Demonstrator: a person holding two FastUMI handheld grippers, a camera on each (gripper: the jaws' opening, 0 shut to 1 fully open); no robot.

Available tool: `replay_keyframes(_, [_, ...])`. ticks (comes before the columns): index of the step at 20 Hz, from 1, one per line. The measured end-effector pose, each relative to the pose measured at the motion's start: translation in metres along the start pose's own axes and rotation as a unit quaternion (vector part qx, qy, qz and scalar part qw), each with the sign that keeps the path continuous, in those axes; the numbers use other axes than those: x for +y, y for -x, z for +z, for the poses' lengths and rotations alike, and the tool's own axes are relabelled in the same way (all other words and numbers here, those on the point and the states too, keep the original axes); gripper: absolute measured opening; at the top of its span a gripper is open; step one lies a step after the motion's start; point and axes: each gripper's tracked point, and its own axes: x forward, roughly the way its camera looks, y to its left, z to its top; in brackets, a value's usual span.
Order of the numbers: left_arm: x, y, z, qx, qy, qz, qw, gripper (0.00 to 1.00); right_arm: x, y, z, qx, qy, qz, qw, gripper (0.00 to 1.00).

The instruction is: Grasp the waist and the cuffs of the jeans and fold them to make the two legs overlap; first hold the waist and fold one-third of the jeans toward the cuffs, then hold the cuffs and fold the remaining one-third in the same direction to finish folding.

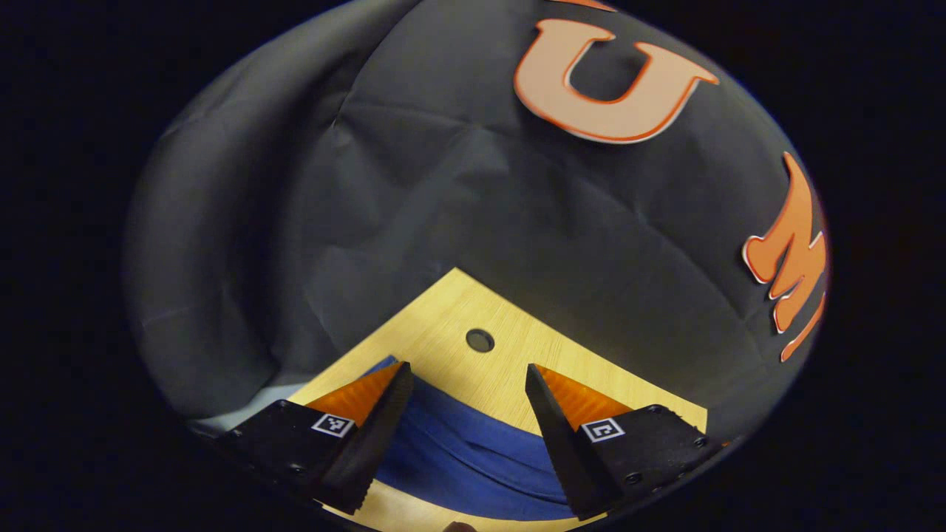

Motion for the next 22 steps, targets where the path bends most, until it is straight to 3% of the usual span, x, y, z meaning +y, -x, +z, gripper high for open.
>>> replay_keyframes(1, [-0.01,0.012,0.009,-0.018,-0.012,-0.008,1.0,0.96,-0.007,0.002,0.0,-0.006,0.019,-0.005,1.0,0.8])
replay_keyframes(5, [-0.045,0.052,0.029,-0.08,-0.072,-0.035,0.994,0.96,-0.042,0.012,-0.002,-0.027,0.07,-0.043,0.996,0.93])
replay_keyframes(7, [-0.057,0.063,0.03,-0.109,-0.122,-0.018,0.986,0.95,-0.062,0.013,-0.011,-0.021,0.074,-0.061,0.995,0.96])
replay_keyframes(13, [-0.096,0.112,0.027,-0.18,-0.184,-0.046,0.965,0.98,-0.11,-0.001,-0.012,-0.025,0.059,-0.094,0.993,0.98])
replay_keyframes(17, [-0.13,0.148,0.025,-0.229,-0.225,-0.063,0.945,0.97,-0.123,-0.015,0.0,-0.05,0.061,-0.102,0.992,0.98])
replay_keyframes(22, [-0.159,0.191,0.013,-0.26,-0.241,-0.074,0.932,0.96,-0.124,-0.029,0.003,-0.062,0.068,-0.1,0.991,0.98])
